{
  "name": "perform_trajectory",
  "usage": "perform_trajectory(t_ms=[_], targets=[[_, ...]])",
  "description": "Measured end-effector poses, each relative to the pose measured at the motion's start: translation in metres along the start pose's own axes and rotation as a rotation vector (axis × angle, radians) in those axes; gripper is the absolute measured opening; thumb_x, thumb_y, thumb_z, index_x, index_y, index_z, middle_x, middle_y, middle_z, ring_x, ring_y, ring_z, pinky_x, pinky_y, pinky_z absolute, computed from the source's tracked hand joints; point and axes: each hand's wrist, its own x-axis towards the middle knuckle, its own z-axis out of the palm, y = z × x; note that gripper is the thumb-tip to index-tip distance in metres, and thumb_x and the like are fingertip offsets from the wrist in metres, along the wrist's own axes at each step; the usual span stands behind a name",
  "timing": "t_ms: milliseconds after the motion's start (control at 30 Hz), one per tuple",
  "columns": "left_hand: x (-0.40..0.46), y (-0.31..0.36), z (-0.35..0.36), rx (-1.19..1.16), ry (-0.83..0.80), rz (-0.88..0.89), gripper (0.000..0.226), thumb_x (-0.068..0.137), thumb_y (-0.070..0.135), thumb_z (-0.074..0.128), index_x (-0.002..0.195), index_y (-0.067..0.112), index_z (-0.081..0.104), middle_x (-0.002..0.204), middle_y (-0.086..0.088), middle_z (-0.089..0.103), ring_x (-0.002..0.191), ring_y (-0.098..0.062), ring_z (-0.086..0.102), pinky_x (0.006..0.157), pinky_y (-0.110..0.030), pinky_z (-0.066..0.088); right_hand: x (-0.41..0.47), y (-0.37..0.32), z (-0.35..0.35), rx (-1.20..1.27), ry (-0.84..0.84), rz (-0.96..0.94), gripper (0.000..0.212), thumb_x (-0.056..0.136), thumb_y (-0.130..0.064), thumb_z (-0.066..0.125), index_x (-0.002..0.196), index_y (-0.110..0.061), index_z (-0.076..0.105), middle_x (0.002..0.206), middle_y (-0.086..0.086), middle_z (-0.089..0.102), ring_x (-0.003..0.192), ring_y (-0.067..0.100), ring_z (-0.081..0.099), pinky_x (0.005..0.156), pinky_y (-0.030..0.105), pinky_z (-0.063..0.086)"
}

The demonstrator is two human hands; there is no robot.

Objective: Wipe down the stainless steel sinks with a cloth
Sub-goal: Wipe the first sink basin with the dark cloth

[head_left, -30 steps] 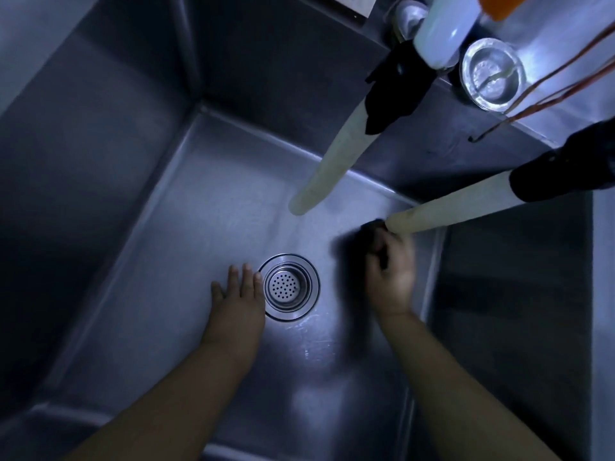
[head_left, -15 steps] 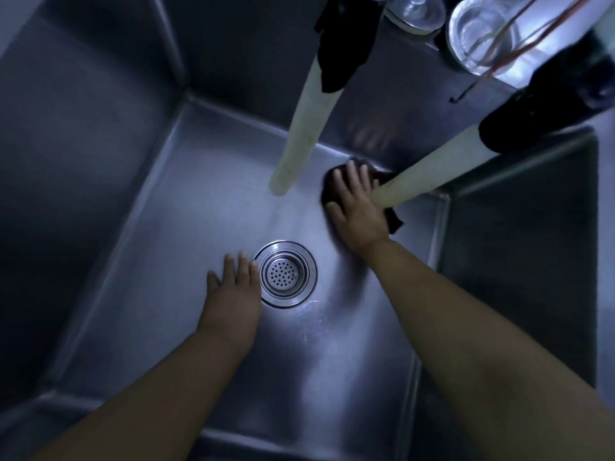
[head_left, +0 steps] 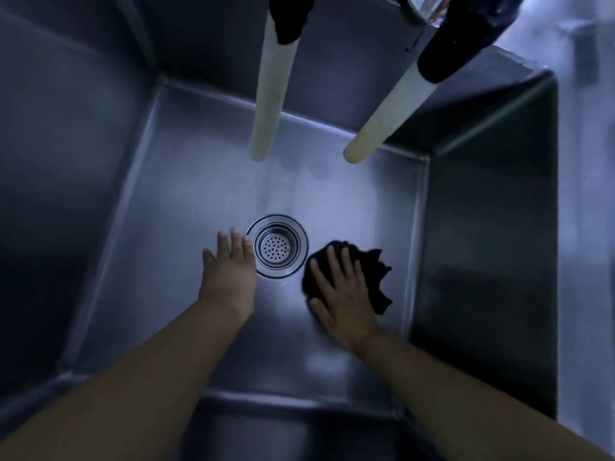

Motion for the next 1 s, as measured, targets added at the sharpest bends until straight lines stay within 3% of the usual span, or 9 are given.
perform_trajectory(t_ms=[100,200,300,500,667,833,1000], targets=[[0.000,0.001,0.001,0.013,-0.002,-0.004,0.105,0.082,0.031,0.067,0.147,-0.001,-0.011,0.156,-0.023,-0.011,0.143,-0.042,-0.004,0.115,-0.052,0.018,-0.040,-0.021,0.019,-0.028,-0.047,-0.195,0.062,0.093,-0.043,0.036,0.149,-0.022,0.024,0.157,0.014,0.013,0.143,0.042,0.010,0.114,0.058,0.013],[-0.001,0.003,0.001,0.044,-0.009,-0.018,0.107,0.081,0.033,0.068,0.147,0.000,-0.010,0.156,-0.022,-0.010,0.143,-0.041,-0.002,0.113,-0.051,0.021,-0.066,-0.018,0.027,-0.080,-0.108,-0.362,0.059,0.094,-0.044,0.037,0.149,-0.026,0.023,0.157,0.009,0.017,0.143,0.037,0.013,0.111,0.059,0.012],[0.000,0.004,0.000,0.059,-0.001,-0.023,0.104,0.083,0.032,0.066,0.147,-0.001,-0.009,0.156,-0.023,-0.009,0.143,-0.042,-0.001,0.112,-0.051,0.023,-0.065,0.001,0.017,-0.073,-0.133,-0.410,0.055,0.097,-0.041,0.036,0.149,-0.026,0.025,0.157,0.006,0.019,0.143,0.036,0.016,0.111,0.058,0.013],[0.002,0.008,0.000,0.102,0.026,-0.026,0.101,0.083,0.033,0.065,0.147,-0.003,-0.004,0.155,-0.026,-0.004,0.142,-0.044,0.005,0.109,-0.052,0.027,-0.002,0.051,-0.016,-0.016,-0.075,-0.005,0.060,0.094,-0.035,0.041,0.149,-0.020,0.021,0.155,0.010,0.000,0.142,0.038,-0.005,0.115,0.052,0.004],[0.004,0.007,0.002,0.100,0.032,-0.021,0.107,0.080,0.037,0.069,0.147,-0.003,-0.004,0.155,-0.026,-0.005,0.142,-0.044,0.005,0.109,-0.051,0.027,0.080,0.094,-0.045,-0.041,-0.009,0.296,0.062,0.098,-0.034,0.038,0.151,-0.026,0.007,0.159,0.011,-0.006,0.146,0.032,-0.010,0.116,0.041,-0.005],[0.007,0.008,0.005,0.104,0.048,-0.021,0.105,0.081,0.036,0.067,0.147,-0.002,-0.005,0.155,-0.027,-0.005,0.142,-0.045,0.005,0.109,-0.051,0.028,0.141,0.143,-0.078,-0.034,-0.022,0.420,0.063,0.099,-0.036,0.036,0.152,-0.024,0.004,0.159,0.010,-0.010,0.145,0.034,-0.010,0.116,0.046,0.004],[0.007,0.007,0.007,0.096,0.057,-0.014,0.105,0.080,0.035,0.068,0.148,-0.001,-0.004,0.155,-0.026,-0.004,0.142,-0.044,0.005,0.110,-0.052,0.027,0.125,0.135,-0.069,0.010,-0.041,0.447,0.065,0.099,-0.041,0.036,0.152,-0.024,0.002,0.159,0.010,-0.014,0.144,0.033,-0.014,0.118,0.047,0.004]])
